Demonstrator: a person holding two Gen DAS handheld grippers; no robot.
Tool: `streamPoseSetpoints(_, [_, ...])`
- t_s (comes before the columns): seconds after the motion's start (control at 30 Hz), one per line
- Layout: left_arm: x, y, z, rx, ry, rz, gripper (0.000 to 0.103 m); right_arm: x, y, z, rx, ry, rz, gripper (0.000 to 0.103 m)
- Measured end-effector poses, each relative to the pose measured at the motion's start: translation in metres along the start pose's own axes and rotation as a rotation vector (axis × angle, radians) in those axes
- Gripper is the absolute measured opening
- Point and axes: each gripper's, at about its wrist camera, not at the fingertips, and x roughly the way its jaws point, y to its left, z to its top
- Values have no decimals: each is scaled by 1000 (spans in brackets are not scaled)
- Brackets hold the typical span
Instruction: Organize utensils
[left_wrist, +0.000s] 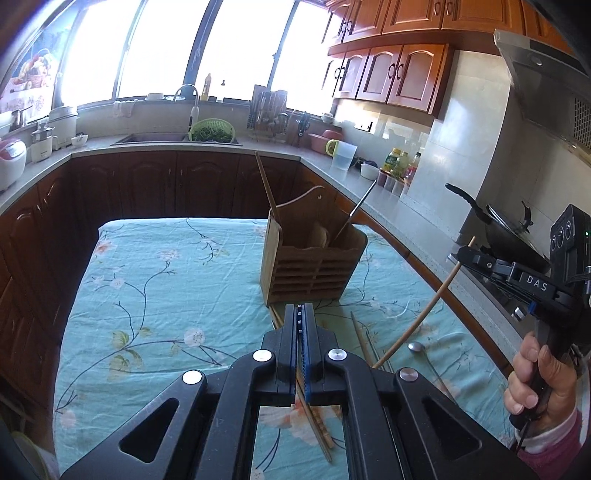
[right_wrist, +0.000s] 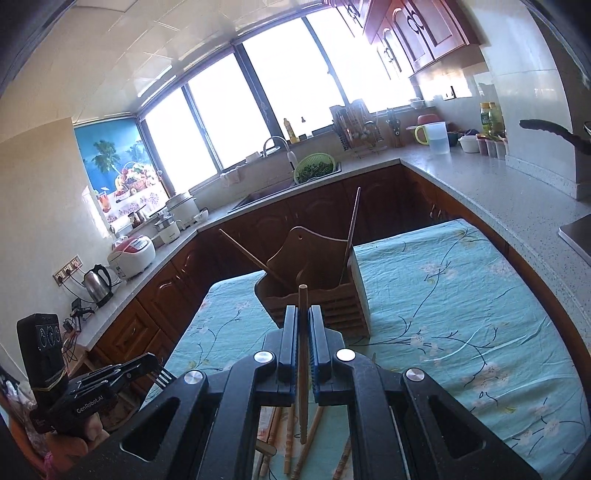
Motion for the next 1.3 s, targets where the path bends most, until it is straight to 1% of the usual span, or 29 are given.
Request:
streamPoseSetpoints(0.3, [-2,6,24,-5,-66,19,0,1,-6,16,-7,-39,-16,5])
streamPoseSetpoints(0.43, [3,8,38,-6,-95,31,0,4,-8,30,-13,-63,-25,5])
streamPoseSetpoints(0.57, [11,8,56,-1,-131,50,0,4,-7,52,-17,-109,-26,5])
streamPoseSetpoints(0.77, [28,7,89,3,-194,85,0,4,-7,95,-15,-210,-31,5])
streamPoseSetpoints(0.93, [60,2,107,24,-223,150,0,18,-14,128,1,-264,-40,5])
streamPoseSetpoints(1.03, [87,-4,108,50,-210,193,0,36,-23,138,17,-267,-50,5])
streamPoseSetpoints(1.13, [119,-11,103,68,-174,210,0,60,-29,135,16,-245,-67,5])
streamPoseSetpoints(1.3, [166,-25,93,105,-119,249,0,100,-42,110,32,-185,-78,5])
